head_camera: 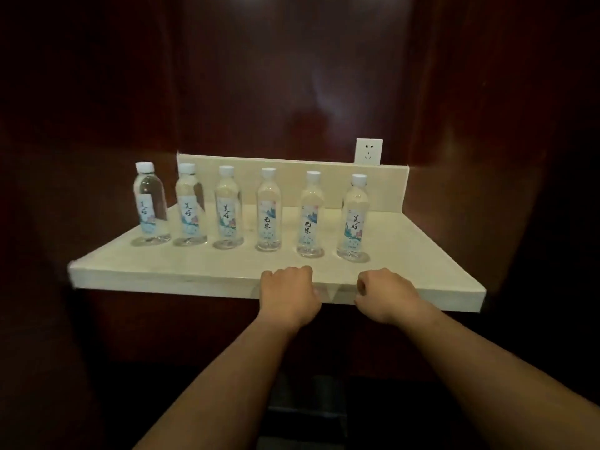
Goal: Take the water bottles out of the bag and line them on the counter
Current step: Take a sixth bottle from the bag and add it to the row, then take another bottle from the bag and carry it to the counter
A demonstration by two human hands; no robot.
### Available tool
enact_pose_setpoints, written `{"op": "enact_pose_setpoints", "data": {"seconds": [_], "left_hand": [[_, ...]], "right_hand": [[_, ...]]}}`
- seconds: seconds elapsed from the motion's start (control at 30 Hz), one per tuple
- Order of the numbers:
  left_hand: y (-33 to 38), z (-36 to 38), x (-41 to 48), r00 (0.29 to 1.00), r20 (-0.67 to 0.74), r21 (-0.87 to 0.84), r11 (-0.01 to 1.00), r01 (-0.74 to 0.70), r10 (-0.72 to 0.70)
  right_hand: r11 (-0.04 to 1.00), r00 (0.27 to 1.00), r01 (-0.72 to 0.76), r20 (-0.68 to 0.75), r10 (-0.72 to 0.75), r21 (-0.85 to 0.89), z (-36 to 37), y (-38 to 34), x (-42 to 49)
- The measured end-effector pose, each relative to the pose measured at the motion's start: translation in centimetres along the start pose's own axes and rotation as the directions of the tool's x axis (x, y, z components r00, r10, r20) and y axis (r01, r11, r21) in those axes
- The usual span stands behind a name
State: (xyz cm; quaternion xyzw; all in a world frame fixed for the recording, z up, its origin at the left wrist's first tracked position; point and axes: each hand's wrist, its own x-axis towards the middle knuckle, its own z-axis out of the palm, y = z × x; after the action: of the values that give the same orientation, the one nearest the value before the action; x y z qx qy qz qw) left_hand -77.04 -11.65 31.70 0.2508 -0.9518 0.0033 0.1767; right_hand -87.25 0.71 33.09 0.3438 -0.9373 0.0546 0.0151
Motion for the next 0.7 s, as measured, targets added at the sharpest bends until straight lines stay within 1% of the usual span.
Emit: {"op": "enact_pose_setpoints", "data": {"seconds": [0.07, 0.2, 0.33, 0.47, 0.6, 0.7], "left_hand": [[0.2, -1.4, -1.9, 1.000, 0.000, 0.021, 0.999, 0.031, -0.031], [0.4, -3.9, -6.9, 0.992, 0.003, 0.008, 0.992, 0.127, -0.127], [0.1, -5.6, -13.2, 0.971, 0.027, 0.014, 0.971, 0.238, -0.238], [-1.5, -7.1, -19.3, 0.947, 0.026, 0.069, 0.945, 0.319, -0.321], [-4.5, -9.3, -26.1, 0.905, 0.018, 0.118, 0.899, 0.421, -0.426], [-7.3, -10.6, -31.7, 0.858, 0.011, 0.160, 0.848, 0.505, -0.513]], "right_hand": [[0.999, 0.999, 0.041, -0.002, -0.041, -0.022, -0.5, -0.3, -1.4], [0.989, 0.990, 0.144, -0.001, -0.144, -0.030, -1.2, -1.4, -4.6], [0.961, 0.961, 0.275, -0.004, -0.275, -0.021, -1.2, -4.1, -8.5], [0.907, 0.908, 0.420, 0.029, -0.419, -0.037, 0.2, -8.1, -12.7], [0.829, 0.830, 0.557, 0.053, -0.555, -0.037, 1.1, -13.6, -17.3], [0.760, 0.760, 0.649, 0.072, -0.646, -0.023, 1.7, -18.2, -21.2]]}}
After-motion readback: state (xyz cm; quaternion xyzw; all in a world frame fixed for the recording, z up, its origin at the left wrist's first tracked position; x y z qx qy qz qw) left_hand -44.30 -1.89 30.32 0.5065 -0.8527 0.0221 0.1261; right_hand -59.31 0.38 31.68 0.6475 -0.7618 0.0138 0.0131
